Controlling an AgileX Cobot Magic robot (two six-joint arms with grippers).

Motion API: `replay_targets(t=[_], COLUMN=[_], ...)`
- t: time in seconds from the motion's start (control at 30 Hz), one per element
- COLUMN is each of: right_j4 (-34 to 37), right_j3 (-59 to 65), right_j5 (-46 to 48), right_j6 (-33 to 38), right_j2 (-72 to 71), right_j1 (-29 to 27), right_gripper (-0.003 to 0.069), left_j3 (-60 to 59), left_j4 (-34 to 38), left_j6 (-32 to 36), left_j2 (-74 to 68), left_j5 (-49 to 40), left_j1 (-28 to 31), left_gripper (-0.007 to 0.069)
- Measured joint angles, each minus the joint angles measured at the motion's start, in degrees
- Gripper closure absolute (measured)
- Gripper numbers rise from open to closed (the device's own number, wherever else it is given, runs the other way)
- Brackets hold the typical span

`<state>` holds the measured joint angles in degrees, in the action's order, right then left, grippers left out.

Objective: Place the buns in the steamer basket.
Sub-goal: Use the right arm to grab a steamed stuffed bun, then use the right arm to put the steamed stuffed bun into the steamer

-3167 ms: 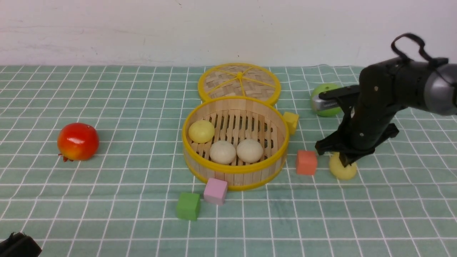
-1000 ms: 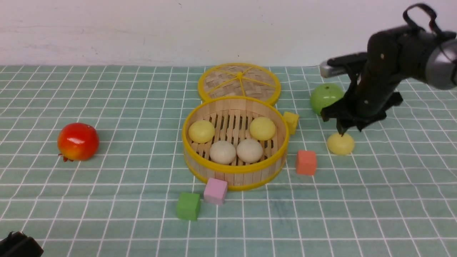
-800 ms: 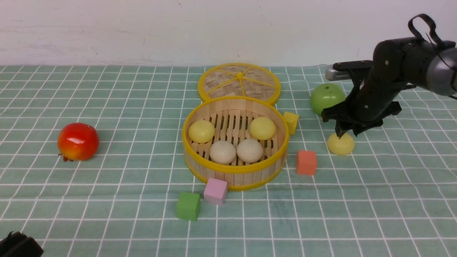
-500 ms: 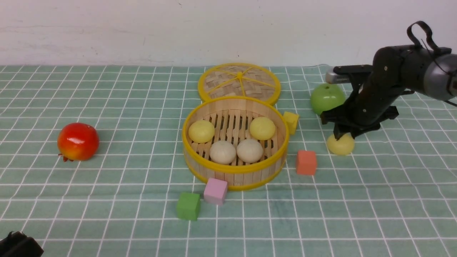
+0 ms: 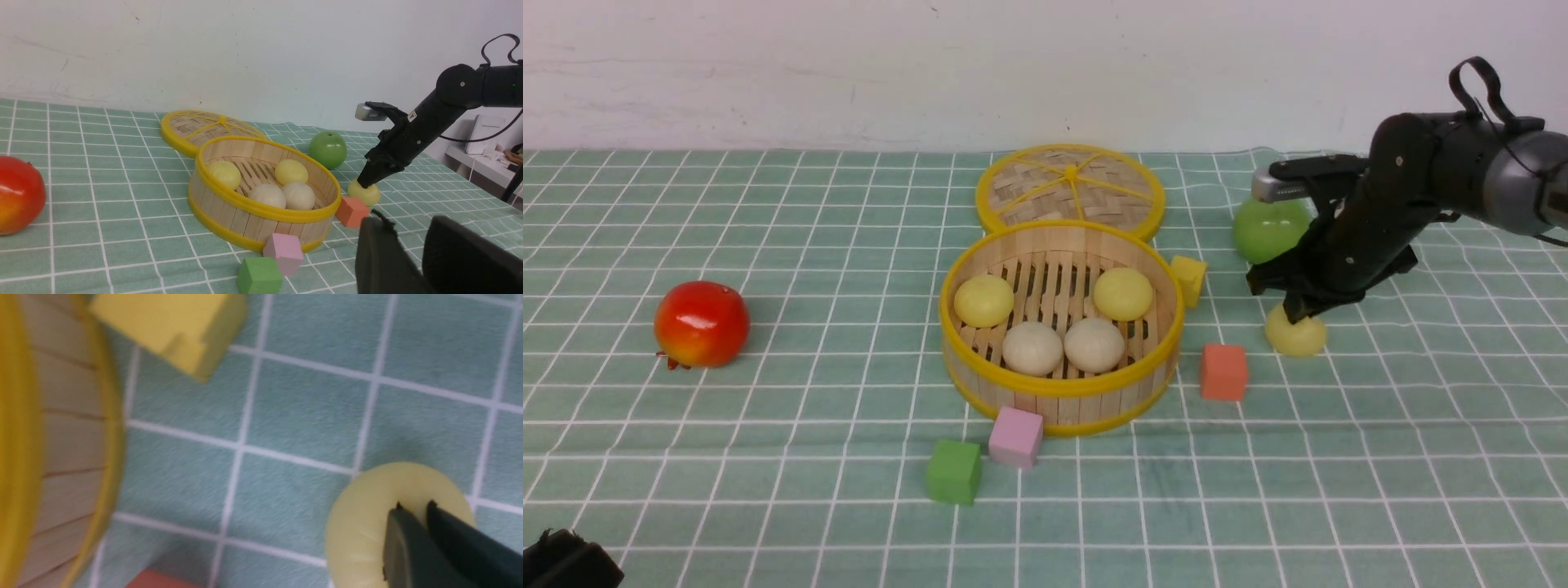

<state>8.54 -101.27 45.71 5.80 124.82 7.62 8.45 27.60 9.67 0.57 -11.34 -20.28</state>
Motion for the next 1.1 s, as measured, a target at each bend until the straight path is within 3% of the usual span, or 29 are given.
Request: replay_targets(t=[0.27, 0.43, 0.77, 0.9, 1.0, 1.1], right_j4=[10.41, 18.98, 25.72, 25.86, 25.86, 25.91], right_j3=[-3.42, -6.84, -7.29, -7.29, -7.29, -7.29], right_j5=[0.59, -4.61, -17.02, -21.19, -22.71, -22.63], right_j6=[6.17, 12.09, 16.21, 16.42, 16.47, 16.60], right_j2=[-5.64, -5.34, 2.69, 6.16, 7.60, 7.23], right_j1=[3.66, 9.03, 15.22, 15.98, 15.98, 15.93], right_gripper=[0.0657, 0.0656, 0.0632, 0.0548, 0.0441, 0.0284], left_j3=[0.00, 0.00, 0.00, 0.00, 0.00, 0.00], left_j4=[0.00, 0.00, 0.00, 0.00, 0.00, 0.00], left_j6=[0.00, 0.00, 0.00, 0.00, 0.00, 0.00], left_j2=[0.00, 0.00, 0.00, 0.00, 0.00, 0.00], left_j5=[0.00, 0.00, 0.00, 0.00, 0.00, 0.00], left_j1=[0.00, 0.00, 0.00, 0.00, 0.00, 0.00], left_gripper=[0.0459, 0.0452, 0.0441, 0.0438, 0.0438, 0.0438])
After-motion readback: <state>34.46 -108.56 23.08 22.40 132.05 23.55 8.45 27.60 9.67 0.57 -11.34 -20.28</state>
